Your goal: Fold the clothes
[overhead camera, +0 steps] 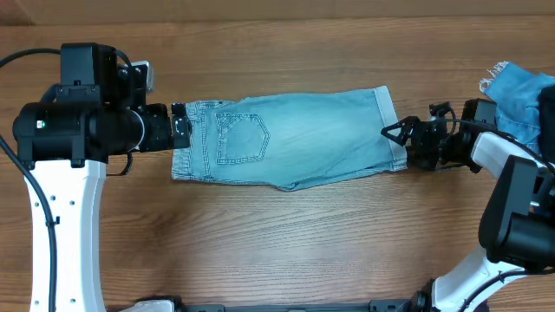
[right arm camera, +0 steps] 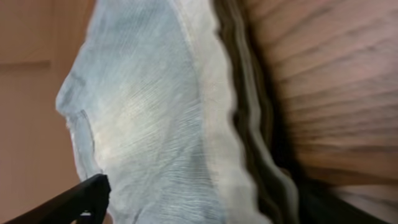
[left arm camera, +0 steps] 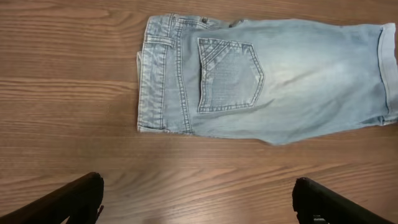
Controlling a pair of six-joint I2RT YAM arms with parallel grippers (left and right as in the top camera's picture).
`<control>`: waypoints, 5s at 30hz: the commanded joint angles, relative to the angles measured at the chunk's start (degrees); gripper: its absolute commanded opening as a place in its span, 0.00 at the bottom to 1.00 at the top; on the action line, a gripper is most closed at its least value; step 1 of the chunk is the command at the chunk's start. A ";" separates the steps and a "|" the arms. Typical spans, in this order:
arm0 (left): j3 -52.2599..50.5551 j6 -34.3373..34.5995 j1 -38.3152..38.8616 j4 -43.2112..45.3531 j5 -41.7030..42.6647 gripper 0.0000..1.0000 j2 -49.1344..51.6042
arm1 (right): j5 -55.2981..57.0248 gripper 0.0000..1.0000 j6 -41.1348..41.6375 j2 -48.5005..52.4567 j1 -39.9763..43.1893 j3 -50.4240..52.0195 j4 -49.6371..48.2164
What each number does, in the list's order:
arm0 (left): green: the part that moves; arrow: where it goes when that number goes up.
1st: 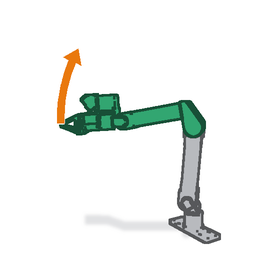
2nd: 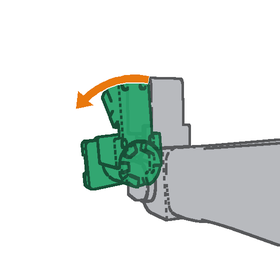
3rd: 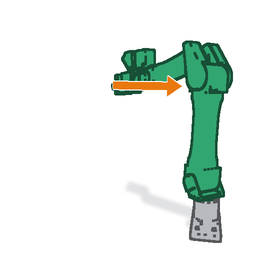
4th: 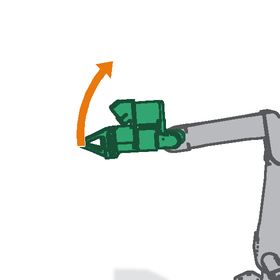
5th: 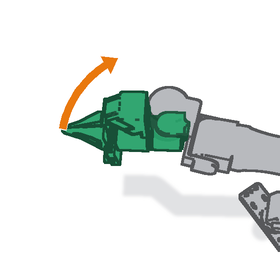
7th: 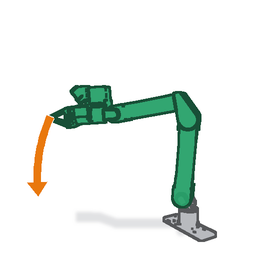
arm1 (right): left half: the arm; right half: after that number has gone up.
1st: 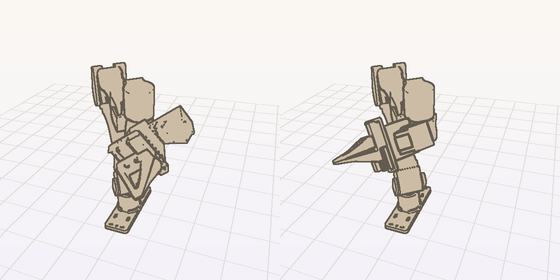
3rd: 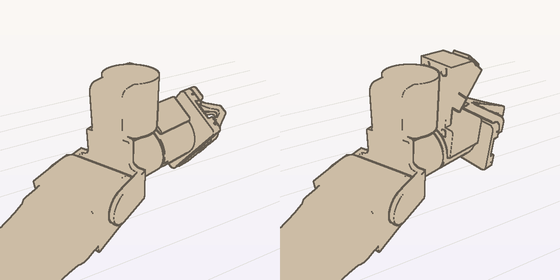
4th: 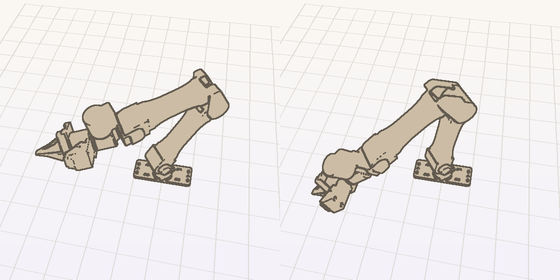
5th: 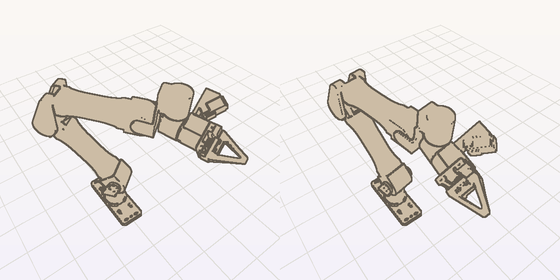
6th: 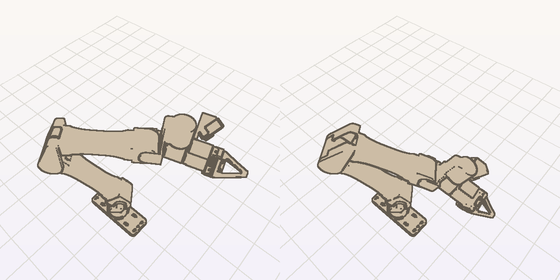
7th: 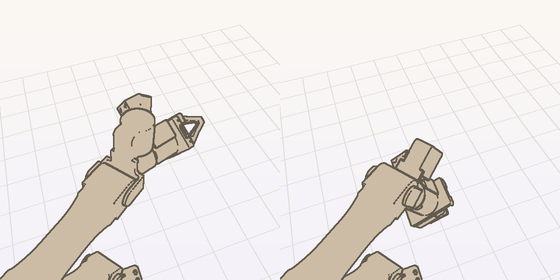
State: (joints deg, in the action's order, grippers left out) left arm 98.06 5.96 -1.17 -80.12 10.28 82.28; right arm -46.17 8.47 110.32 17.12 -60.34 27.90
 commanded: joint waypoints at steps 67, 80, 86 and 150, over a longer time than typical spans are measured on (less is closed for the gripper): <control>0.02 -0.66 -0.20 2.56 -0.37 1.00 0.11 | 18.99 0.04 -1.51 -20.22 9.16 -35.54 31.45; 0.02 -0.66 -0.20 2.58 -0.20 1.00 0.11 | 35.43 0.04 -9.14 -19.65 -7.96 -42.36 43.82; 0.02 -0.66 -0.20 2.58 -0.20 1.00 0.11 | 38.03 0.04 -9.16 -18.82 -13.81 -42.14 46.84; 0.02 -0.66 -0.20 2.58 -0.22 1.00 0.11 | 35.04 0.04 9.55 9.84 -18.23 -37.00 37.07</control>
State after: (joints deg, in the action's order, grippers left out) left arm 98.06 5.96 -1.17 -77.76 10.28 82.30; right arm -13.65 15.92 116.73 -1.98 -98.02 64.90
